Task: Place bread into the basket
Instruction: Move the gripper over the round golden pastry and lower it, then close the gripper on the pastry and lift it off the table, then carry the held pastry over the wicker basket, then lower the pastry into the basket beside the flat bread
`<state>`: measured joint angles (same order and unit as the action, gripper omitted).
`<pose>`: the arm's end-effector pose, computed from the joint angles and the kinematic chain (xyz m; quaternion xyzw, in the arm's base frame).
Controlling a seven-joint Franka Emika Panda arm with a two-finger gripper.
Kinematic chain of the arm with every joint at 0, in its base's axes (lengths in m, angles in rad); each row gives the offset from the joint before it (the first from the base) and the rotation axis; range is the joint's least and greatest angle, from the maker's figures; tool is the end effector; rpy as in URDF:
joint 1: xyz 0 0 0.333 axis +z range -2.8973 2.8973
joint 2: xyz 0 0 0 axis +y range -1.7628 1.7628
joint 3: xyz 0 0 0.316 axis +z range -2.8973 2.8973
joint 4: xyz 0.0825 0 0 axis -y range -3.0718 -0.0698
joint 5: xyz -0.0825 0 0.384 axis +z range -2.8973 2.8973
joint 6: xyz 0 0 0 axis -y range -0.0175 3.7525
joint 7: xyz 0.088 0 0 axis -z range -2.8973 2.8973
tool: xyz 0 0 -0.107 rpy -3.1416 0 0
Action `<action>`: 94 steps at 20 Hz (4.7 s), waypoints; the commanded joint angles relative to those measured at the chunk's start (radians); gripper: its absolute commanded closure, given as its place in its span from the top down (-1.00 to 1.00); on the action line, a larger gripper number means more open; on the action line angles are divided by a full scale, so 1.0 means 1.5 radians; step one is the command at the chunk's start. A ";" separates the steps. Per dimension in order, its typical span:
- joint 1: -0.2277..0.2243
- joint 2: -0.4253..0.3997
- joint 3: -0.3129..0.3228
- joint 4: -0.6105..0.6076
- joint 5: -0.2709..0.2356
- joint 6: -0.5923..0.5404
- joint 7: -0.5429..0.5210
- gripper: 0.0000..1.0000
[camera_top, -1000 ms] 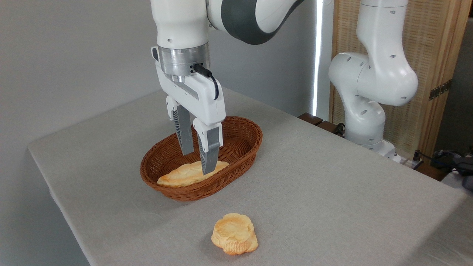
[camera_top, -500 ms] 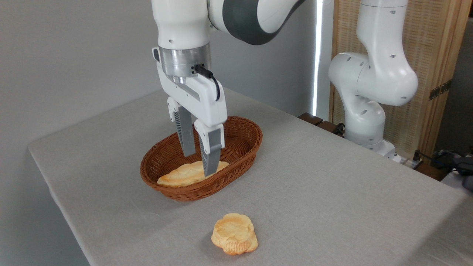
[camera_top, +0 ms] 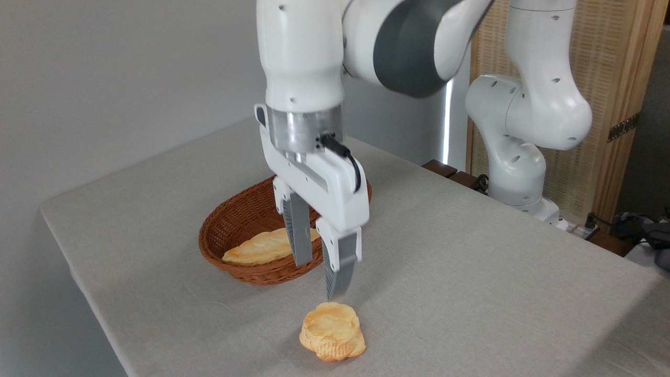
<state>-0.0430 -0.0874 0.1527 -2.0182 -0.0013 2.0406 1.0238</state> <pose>0.5390 0.0612 0.4997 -0.8962 0.4403 -0.0497 0.0231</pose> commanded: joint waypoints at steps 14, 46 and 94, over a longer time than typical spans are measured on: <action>-0.007 0.033 0.017 -0.062 0.056 0.103 0.010 1.00; -0.014 0.056 0.011 -0.069 0.055 0.090 0.059 -0.15; -0.023 -0.029 -0.264 0.002 -0.049 -0.077 -0.311 1.00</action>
<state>-0.0854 -0.1279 -0.2551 -2.0257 -0.0782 1.9374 0.5614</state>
